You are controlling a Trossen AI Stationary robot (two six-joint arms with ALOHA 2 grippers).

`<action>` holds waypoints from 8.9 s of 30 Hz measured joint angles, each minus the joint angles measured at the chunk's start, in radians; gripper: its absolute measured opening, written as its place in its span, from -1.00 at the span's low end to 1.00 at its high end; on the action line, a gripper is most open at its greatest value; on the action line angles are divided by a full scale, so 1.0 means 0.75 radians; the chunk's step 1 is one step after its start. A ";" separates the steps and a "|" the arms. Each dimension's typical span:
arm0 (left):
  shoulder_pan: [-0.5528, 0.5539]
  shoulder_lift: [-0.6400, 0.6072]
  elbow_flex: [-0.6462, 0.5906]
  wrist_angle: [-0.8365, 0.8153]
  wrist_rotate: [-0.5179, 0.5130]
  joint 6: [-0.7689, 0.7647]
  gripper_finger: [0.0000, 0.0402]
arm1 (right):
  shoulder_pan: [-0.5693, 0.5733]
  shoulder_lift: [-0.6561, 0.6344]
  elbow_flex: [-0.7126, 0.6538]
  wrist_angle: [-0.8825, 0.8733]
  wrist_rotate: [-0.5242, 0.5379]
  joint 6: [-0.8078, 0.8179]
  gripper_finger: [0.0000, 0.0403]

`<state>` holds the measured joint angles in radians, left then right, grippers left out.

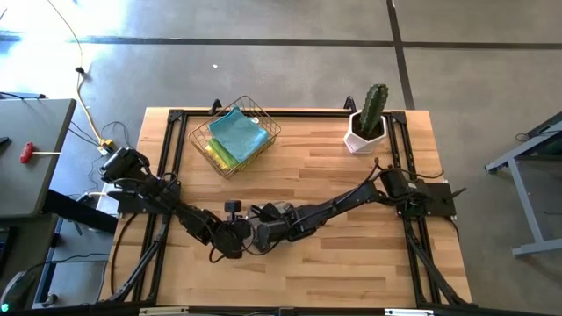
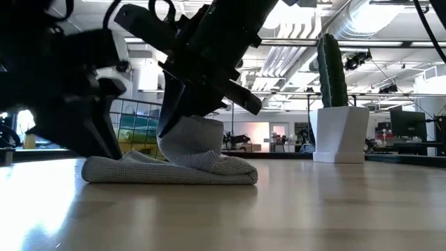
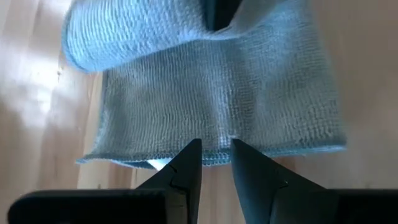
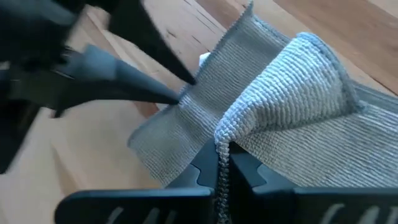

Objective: Fold microfiber towels
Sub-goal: Fold the gray microfiber towel, then put the folded gray microfiber towel into the wire basket

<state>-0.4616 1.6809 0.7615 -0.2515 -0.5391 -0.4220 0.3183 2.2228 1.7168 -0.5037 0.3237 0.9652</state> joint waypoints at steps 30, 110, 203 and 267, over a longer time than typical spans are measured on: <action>0.028 0.006 -0.087 0.113 0.014 -0.052 -0.62 | -0.041 0.025 -0.001 0.200 -0.028 -0.212 -0.42; 0.156 -0.163 -0.088 0.379 0.068 -0.133 -0.62 | 0.045 -0.059 0.141 -1.113 0.372 -0.585 -0.34; 0.099 -0.549 0.021 -0.748 0.376 -1.109 -0.36 | 0.153 -1.410 -1.284 -0.552 0.339 -0.232 0.11; 0.074 -0.285 0.020 -0.367 0.183 -1.645 -0.11 | 0.187 -2.589 -2.265 0.772 0.224 -0.764 0.11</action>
<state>-0.4061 1.4675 0.7769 -0.5270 -0.4015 -1.6557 0.4583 0.2814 0.0177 0.0750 0.4915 0.3920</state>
